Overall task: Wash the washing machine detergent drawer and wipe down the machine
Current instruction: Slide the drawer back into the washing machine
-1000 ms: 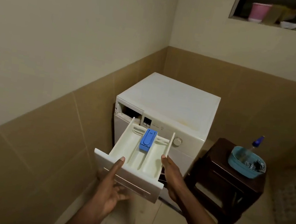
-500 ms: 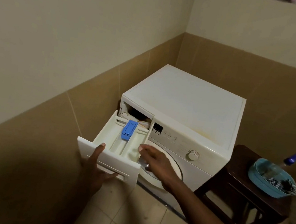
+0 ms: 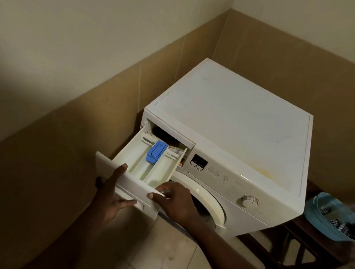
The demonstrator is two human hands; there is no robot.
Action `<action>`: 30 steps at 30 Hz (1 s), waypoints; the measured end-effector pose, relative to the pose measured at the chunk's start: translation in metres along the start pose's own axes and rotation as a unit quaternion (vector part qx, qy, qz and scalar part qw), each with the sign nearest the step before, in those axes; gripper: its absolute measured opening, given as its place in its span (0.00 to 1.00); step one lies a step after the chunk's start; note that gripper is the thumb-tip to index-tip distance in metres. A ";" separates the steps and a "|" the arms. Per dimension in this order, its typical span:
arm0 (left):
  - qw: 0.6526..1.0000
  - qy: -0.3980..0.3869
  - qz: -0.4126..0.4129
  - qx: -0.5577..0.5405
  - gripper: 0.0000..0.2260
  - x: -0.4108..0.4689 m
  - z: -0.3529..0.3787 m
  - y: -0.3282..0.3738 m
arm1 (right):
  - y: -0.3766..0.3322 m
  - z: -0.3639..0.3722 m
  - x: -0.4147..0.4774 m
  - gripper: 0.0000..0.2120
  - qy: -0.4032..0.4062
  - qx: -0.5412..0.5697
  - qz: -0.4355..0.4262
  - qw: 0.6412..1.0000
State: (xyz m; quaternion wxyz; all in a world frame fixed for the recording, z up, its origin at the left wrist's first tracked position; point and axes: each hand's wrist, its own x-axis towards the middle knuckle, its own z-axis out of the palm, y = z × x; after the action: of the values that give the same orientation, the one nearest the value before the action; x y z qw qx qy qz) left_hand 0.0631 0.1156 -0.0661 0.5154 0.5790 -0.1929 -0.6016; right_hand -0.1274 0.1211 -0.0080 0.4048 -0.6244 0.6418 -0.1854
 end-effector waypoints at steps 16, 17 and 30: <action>0.984 0.011 -0.141 -0.108 0.43 0.036 0.012 0.012 | 0.001 0.003 0.020 0.09 -0.008 0.030 0.000 1.000; 0.985 0.014 -0.137 -0.103 0.43 0.037 0.012 0.013 | 0.000 0.002 0.021 0.09 -0.008 0.027 -0.005 1.000; 0.984 0.010 -0.142 -0.104 0.47 0.043 0.007 0.013 | 0.001 0.009 0.023 0.08 0.013 0.032 -0.043 0.998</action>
State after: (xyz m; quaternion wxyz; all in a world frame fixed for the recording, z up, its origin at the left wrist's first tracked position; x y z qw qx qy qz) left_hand 0.0707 0.0718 -0.0743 0.4837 0.5502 -0.0397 -0.6795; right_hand -0.1191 0.1018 -0.0209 0.4076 -0.6357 0.6135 -0.2309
